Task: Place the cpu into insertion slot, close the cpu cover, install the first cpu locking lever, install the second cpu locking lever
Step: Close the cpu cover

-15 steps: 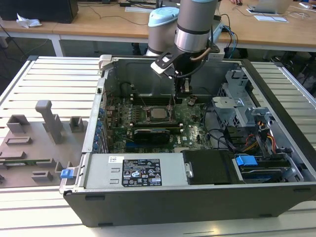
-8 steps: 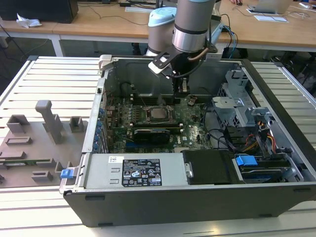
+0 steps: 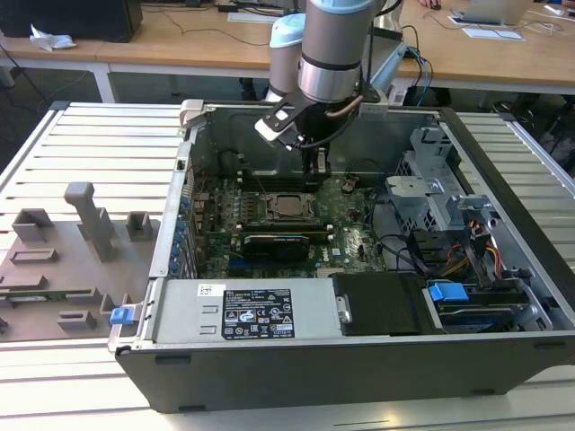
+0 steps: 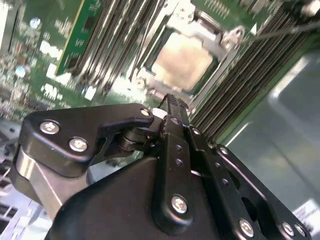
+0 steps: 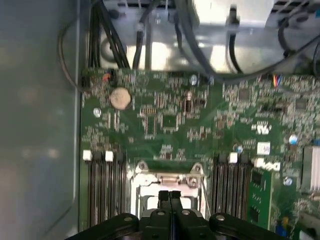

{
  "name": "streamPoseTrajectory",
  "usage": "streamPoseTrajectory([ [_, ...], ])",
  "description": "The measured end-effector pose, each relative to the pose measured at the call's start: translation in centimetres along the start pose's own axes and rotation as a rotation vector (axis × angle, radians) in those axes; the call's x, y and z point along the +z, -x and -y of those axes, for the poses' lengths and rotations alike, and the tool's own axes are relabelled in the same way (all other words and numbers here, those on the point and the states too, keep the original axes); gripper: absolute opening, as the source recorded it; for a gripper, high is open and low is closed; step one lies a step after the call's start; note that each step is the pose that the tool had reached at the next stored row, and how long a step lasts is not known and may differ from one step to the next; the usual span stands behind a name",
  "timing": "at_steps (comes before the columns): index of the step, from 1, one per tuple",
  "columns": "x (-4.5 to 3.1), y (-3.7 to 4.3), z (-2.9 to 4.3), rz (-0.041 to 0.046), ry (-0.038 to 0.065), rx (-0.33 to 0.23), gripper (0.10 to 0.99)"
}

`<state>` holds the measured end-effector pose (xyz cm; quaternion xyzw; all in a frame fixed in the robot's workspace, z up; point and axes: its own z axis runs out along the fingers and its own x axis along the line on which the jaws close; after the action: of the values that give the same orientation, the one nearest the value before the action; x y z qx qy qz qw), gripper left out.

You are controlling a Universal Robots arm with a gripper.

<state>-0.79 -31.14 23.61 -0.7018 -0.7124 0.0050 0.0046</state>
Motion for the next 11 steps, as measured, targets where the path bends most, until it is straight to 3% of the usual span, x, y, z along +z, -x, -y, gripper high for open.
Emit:
streamPoseTrajectory([
  [3, 0.61, -0.02, 1.15, 0.0001, 0.0, 0.0, 0.106],
  [8, 1.7, -0.06, 3.9, 0.0001, 0.0, 0.0, 0.106],
  [11, 2.32, -0.08, 5.03, 0.0, 0.0, 0.0, 0.106],
])
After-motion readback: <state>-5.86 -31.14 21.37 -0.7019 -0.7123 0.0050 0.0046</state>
